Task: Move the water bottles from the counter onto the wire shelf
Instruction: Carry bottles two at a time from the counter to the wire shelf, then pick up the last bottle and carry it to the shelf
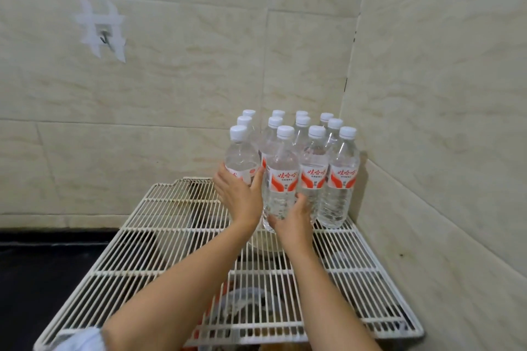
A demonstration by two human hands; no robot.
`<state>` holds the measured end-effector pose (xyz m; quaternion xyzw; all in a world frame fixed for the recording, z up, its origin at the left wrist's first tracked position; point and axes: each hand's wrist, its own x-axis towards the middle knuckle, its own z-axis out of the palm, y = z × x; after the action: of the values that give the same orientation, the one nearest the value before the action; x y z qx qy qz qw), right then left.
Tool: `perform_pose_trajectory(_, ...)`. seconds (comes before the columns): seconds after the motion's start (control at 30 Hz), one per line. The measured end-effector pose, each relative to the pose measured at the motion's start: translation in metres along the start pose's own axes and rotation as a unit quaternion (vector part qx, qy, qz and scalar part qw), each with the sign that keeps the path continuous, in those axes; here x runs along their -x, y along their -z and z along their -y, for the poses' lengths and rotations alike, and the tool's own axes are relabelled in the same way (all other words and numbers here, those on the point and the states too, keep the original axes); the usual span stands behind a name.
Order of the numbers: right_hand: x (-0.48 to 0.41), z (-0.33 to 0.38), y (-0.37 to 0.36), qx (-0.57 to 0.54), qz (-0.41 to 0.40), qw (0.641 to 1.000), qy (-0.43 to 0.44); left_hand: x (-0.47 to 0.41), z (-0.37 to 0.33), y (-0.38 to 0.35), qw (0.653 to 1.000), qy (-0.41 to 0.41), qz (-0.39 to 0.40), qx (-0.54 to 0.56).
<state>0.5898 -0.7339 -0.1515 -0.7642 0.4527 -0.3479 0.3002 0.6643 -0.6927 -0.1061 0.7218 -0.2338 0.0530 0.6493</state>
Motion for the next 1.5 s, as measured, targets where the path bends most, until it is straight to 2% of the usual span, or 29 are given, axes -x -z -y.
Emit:
perform_pose_trajectory(0.13,0.000,-0.003,-0.003,0.001,-0.015,1.000,0.009,0.003,0.002,-0.012,1.000,-0.002,0.015,-0.011)
perform_pose_trajectory(0.3,-0.002,-0.002,-0.006,0.019,-0.031,0.999,0.008,0.008,0.029,0.000,0.998,0.007,0.070,0.000)
perform_pose_trajectory(0.57,-0.003,-0.005,-0.010,0.005,-0.048,0.999,0.008,0.011,0.025,-0.008,1.000,0.005,0.001,-0.030)
perform_pose_trajectory(0.7,-0.001,-0.008,-0.009,0.004,-0.031,1.000,0.002,0.010,0.035,-0.001,0.997,-0.016,0.026,-0.064)
perform_pose_trajectory(0.8,0.003,0.001,-0.003,0.049,-0.028,0.998,-0.008,0.009,0.039,0.017,0.988,-0.048,0.080,-0.122)
perform_pose_trajectory(0.87,0.009,0.013,0.006,0.060,-0.064,0.996,0.000,0.003,0.040,0.041,0.975,-0.061,0.117,-0.178)
perform_pose_trajectory(0.93,0.018,0.030,0.015,0.029,-0.116,0.992,0.041,-0.006,0.044,0.078,0.966,-0.070,0.135,-0.209)
perform_pose_trajectory(1.0,0.031,0.050,0.018,-0.002,-0.133,0.986,0.105,-0.018,0.052,0.129,0.964,-0.089,0.111,-0.224)
perform_pose_trajectory(1.13,0.066,0.103,-0.009,0.006,-0.038,0.963,0.268,-0.043,0.081,0.249,0.962,-0.058,-0.013,-0.267)
perform_pose_trajectory(1.27,0.136,0.160,-0.072,-0.041,0.044,0.913,0.404,-0.043,0.116,0.360,0.950,0.022,-0.139,-0.277)
perform_pose_trajectory(1.3,0.155,0.173,-0.091,-0.049,0.077,0.903,0.420,-0.038,0.126,0.387,0.945,0.037,-0.165,-0.281)
perform_pose_trajectory(1.4,0.205,0.208,-0.154,-0.015,0.258,0.880,0.399,-0.019,0.156,0.467,0.924,0.067,-0.222,-0.304)
perform_pose_trajectory(1.5,0.243,0.235,-0.223,0.023,0.361,0.862,0.356,0.000,0.187,0.546,0.903,0.109,-0.248,-0.333)
